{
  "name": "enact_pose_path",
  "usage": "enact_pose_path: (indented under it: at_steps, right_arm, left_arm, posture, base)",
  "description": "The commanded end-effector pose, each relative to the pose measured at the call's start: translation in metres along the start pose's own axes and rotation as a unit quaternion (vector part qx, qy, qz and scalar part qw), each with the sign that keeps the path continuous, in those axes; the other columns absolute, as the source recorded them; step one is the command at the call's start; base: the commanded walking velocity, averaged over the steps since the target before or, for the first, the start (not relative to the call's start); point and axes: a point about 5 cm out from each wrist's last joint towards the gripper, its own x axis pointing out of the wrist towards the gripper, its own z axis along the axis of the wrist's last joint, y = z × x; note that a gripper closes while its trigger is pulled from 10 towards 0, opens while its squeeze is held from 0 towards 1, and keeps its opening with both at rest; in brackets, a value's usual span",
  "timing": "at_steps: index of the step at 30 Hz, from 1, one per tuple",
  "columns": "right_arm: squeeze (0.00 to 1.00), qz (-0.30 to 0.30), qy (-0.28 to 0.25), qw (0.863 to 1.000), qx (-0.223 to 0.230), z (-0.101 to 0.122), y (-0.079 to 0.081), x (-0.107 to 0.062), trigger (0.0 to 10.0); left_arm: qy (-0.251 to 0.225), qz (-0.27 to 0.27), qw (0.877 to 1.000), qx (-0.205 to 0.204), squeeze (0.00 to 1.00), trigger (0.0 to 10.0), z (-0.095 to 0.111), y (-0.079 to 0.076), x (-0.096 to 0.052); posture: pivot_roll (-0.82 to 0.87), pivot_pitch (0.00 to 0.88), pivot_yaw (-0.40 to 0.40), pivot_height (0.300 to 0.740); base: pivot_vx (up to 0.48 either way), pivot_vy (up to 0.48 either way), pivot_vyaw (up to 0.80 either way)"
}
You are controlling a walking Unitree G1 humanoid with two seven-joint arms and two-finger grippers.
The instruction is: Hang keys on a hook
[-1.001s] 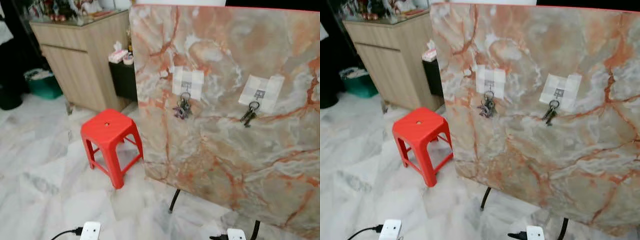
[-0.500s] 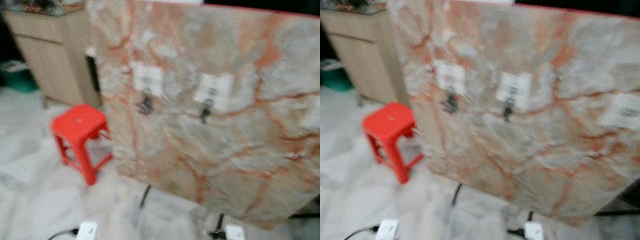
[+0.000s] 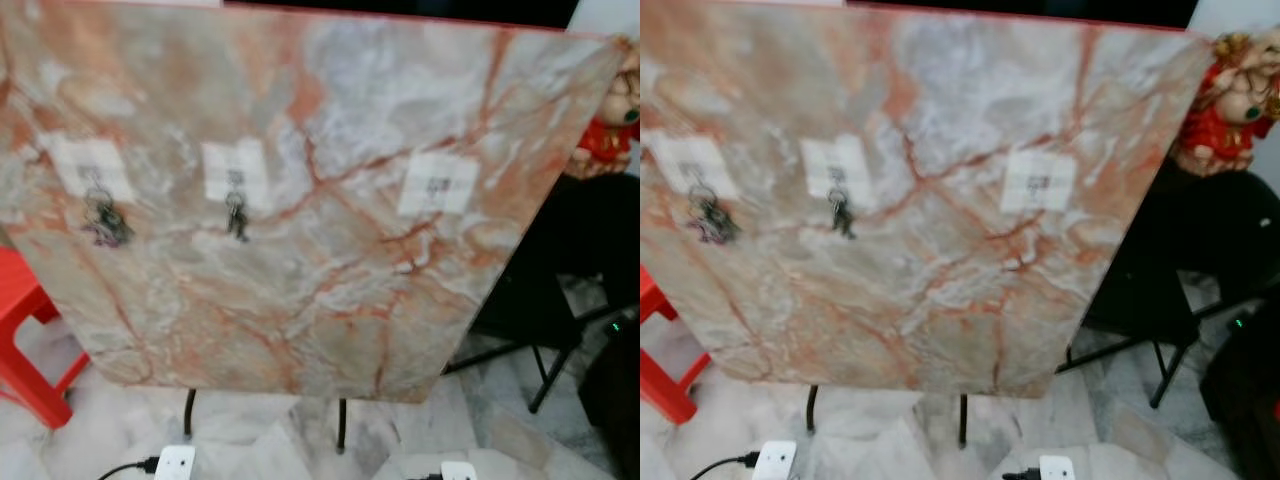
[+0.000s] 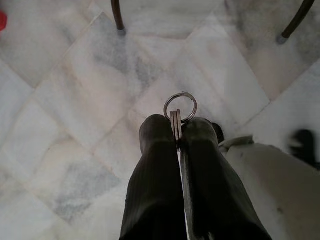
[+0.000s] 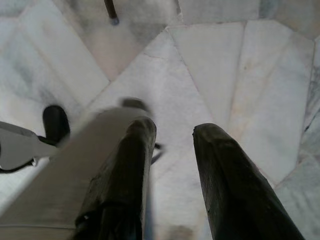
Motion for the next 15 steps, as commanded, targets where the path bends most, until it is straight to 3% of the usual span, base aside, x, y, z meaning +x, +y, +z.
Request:
enact_pose_path:
  at_steps: [1,15]
  right_arm:
    - [0.00,0.001,-0.001,1.000,-0.003,0.0006,-0.0015,-0.0001,10.0]
    - [0.00,0.003,-0.008,1.000,-0.005,0.0006,-0.0015,-0.0002,10.0]
  left_arm:
    - [0.010,-0.002,1.000,0.002,0.00,10.0,-0.0060,-0.0022,-0.0009]
    - [0.011,-0.003,1.000,0.000,0.00,10.0,-0.0074,-0.0021,-0.0012]
  posture:
    - [0.01,0.000,-0.013,0.740]
    - [0.01,0.000,-0.018,0.740]
  base:
    - [0.000,-0.345,0.00]
    - [0.000,-0.343,0.00]
